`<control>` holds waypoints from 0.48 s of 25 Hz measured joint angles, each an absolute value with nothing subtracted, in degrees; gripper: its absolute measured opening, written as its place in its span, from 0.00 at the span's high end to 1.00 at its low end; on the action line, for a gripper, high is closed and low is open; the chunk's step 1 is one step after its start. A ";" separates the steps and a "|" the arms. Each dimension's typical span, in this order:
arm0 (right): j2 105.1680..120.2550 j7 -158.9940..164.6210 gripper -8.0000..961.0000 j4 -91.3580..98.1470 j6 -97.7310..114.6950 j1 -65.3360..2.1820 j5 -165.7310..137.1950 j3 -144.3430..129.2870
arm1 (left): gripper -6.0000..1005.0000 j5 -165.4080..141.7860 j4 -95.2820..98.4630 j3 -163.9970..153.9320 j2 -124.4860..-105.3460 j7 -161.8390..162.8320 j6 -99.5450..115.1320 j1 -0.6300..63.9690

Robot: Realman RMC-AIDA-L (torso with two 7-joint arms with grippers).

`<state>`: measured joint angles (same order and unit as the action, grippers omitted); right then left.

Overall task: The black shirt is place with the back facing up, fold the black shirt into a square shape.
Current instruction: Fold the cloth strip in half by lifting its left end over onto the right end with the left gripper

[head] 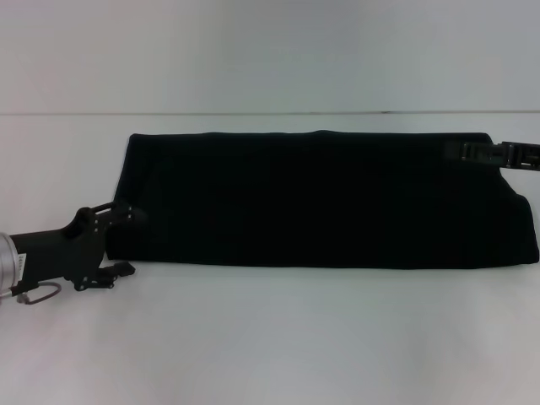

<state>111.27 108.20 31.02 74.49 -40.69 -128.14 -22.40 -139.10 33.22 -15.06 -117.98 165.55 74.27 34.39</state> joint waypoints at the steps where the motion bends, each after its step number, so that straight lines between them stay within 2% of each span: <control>1: 111.27 108.21 0.09 31.02 74.51 -40.69 -128.13 -22.40 | 0.08 -139.16 33.22 -15.08 -117.98 165.51 74.07 34.40; 12: 111.27 108.71 0.09 31.02 74.47 -40.69 -128.05 -22.50 | 0.08 -139.40 33.22 -15.12 -117.95 165.18 72.82 34.45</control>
<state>111.27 108.71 31.02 74.47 -40.69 -128.05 -22.50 -139.40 33.22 -15.12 -117.95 165.18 72.83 34.45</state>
